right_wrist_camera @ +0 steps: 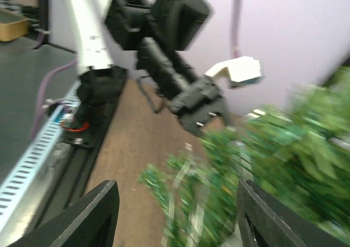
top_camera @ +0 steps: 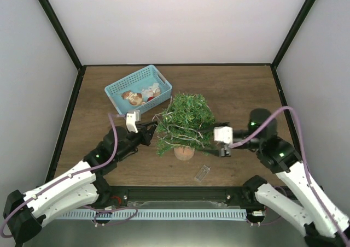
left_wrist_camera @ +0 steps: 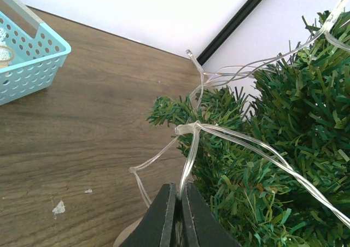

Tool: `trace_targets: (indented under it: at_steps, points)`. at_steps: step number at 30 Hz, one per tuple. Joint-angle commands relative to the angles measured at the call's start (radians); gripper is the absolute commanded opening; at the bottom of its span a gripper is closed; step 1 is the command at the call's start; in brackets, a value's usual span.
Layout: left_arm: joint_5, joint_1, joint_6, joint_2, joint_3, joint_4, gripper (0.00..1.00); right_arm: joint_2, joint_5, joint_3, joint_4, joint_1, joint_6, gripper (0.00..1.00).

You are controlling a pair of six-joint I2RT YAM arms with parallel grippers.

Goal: Decorate the small christmas tree
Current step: Wrap the decoration item around the Christmas tree.

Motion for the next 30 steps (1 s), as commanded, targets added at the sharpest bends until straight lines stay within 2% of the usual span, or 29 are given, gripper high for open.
trace_targets:
  at_steps: [1, 3, 5, 9, 12, 17, 25, 30]
  points:
    - [0.019, 0.010, -0.014, 0.002, -0.018, 0.041, 0.04, 0.101, 0.366, 0.063, 0.039, 0.338, 0.073, 0.62]
    - [0.027, 0.012, -0.016, 0.000, -0.020, 0.042, 0.04, 0.135, 0.516, 0.084, 0.019, 0.529, 0.061, 0.62]
    - [0.035, 0.013, -0.020, 0.000, -0.021, 0.044, 0.04, 0.156, 0.596, 0.094, -0.012, 0.662, 0.024, 0.60]
    - [0.051, 0.015, -0.028, 0.003, -0.028, 0.061, 0.04, 0.225, 0.755, 0.110, -0.151, 0.821, -0.065, 0.53]
    - [0.054, 0.016, -0.029, 0.005, -0.036, 0.070, 0.04, 0.334, 0.925, 0.066, -0.269, 0.936, -0.079, 0.57]
    - [0.054, 0.017, -0.029, -0.002, -0.043, 0.078, 0.04, 0.514, 1.009, 0.030, -0.387, 0.976, -0.067, 0.61]
    - [0.072, 0.018, -0.037, -0.003, -0.044, 0.090, 0.04, 0.587, 1.016, -0.086, -0.466, 0.975, -0.057, 0.66]
    - [0.074, 0.017, -0.038, -0.010, -0.071, 0.114, 0.04, 0.586, 1.047, -0.135, -0.407, 0.972, -0.075, 0.66]
